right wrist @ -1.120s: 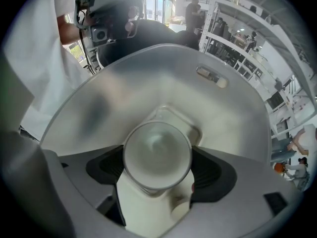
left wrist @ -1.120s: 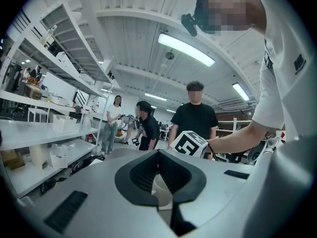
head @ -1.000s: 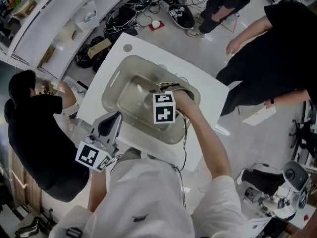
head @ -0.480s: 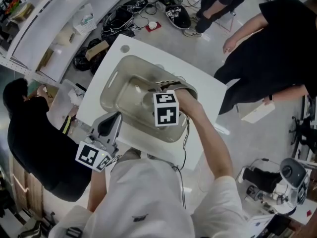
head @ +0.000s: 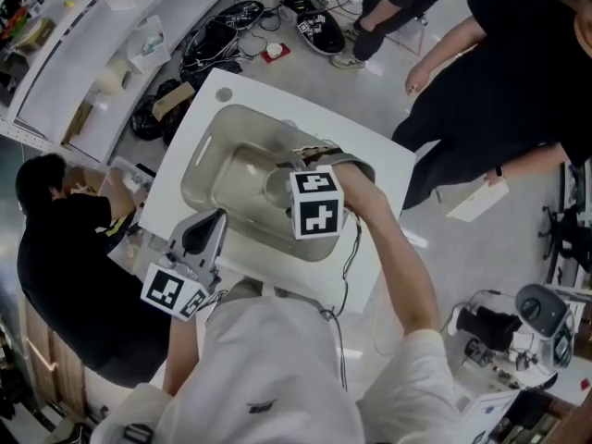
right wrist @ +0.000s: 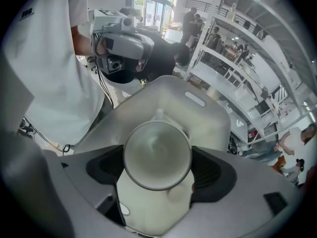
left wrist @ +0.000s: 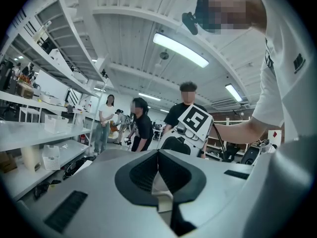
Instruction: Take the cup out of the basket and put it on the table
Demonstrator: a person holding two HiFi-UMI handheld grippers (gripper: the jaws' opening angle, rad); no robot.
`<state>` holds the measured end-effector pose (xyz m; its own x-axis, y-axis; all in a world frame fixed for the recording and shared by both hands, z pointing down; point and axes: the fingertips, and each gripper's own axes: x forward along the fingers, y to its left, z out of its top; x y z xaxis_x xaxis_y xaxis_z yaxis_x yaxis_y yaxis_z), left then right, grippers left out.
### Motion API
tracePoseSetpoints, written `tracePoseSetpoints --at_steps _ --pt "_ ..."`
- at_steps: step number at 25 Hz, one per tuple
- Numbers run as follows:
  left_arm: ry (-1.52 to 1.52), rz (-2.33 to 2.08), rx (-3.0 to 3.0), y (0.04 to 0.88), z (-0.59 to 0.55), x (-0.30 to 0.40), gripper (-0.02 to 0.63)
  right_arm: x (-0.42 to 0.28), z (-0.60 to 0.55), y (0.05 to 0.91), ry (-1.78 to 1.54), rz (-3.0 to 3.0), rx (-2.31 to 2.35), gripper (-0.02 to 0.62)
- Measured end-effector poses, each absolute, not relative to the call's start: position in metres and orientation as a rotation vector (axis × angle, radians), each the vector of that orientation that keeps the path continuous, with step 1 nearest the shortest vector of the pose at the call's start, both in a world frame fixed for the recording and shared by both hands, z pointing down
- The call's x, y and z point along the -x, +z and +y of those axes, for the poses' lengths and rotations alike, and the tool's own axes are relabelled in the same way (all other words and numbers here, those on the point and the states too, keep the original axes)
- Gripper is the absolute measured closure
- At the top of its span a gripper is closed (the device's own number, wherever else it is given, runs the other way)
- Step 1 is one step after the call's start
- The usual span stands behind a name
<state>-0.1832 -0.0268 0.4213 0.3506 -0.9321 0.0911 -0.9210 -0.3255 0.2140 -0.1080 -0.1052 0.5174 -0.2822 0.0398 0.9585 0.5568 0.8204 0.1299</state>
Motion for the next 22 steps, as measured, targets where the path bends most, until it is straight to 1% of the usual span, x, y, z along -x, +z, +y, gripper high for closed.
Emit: tracePoseSetpoints --at_steps 8,22 --pt "-0.071 -1.632 -2.414 0.403 -0.036 0.164 0.596 0.079 -0.121 0.475 -0.538 -1.817 0.394 0.195" --pt "-0.057 -1.537 -2.501 0.405 -0.044 0.129 0.596 0.022 -0.134 0.454 -0.501 -1.826 0.248 0.195"
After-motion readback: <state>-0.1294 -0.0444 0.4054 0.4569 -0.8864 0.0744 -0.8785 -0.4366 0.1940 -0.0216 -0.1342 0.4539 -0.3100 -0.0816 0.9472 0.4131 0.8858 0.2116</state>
